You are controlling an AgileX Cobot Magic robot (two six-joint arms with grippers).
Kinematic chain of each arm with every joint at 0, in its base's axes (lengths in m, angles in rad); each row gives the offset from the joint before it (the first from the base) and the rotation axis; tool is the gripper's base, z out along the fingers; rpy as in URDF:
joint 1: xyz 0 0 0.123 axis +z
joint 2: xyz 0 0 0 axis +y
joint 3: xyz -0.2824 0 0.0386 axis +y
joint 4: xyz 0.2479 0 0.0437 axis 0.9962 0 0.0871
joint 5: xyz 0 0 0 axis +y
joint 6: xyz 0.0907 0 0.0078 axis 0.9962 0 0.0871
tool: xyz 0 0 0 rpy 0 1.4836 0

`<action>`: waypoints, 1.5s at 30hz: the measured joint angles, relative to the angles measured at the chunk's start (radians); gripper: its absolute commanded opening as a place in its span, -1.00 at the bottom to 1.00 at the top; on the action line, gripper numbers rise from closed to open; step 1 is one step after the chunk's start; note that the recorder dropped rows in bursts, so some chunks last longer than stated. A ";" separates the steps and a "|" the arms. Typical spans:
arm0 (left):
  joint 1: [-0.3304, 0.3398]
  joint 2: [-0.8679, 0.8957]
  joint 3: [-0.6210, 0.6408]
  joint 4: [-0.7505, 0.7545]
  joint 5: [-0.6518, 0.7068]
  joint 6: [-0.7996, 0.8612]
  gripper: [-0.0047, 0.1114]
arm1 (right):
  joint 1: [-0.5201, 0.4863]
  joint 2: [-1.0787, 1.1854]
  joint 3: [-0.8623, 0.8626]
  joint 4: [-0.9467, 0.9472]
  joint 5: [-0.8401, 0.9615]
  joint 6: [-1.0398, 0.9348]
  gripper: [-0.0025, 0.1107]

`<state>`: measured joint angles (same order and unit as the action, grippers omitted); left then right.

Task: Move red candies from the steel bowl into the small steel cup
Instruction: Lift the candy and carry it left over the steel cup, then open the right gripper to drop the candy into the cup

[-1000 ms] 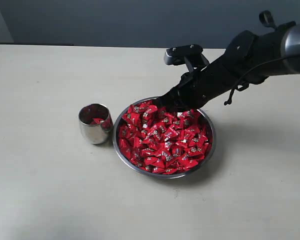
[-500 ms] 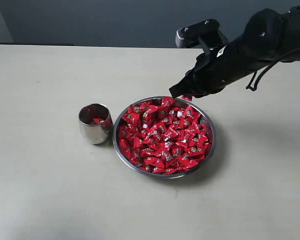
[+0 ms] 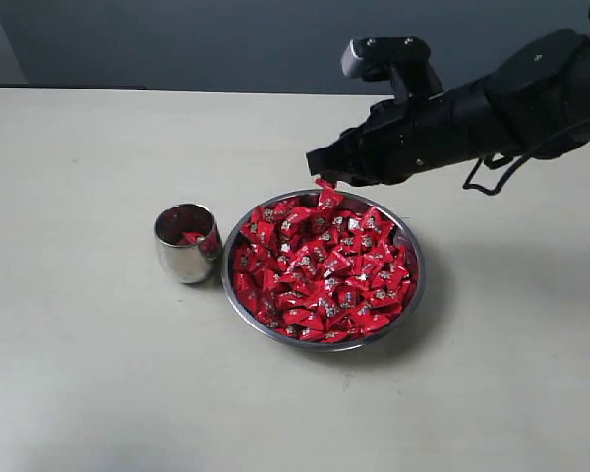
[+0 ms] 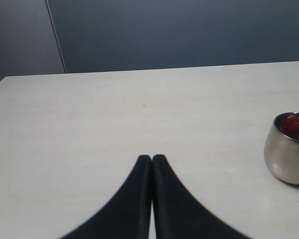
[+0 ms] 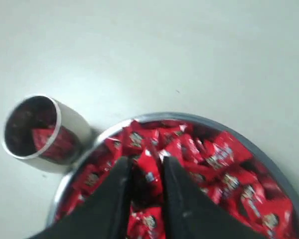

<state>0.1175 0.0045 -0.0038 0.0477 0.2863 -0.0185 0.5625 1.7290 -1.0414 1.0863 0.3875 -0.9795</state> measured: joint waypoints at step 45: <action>0.000 0.000 0.000 0.000 0.000 0.000 -0.91 | 0.206 0.393 -0.417 0.091 0.203 0.009 -0.97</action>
<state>0.1175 0.0045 -0.0038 0.0477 0.2863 -0.0185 0.7684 2.1224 -1.4583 1.1773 0.5906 -0.9702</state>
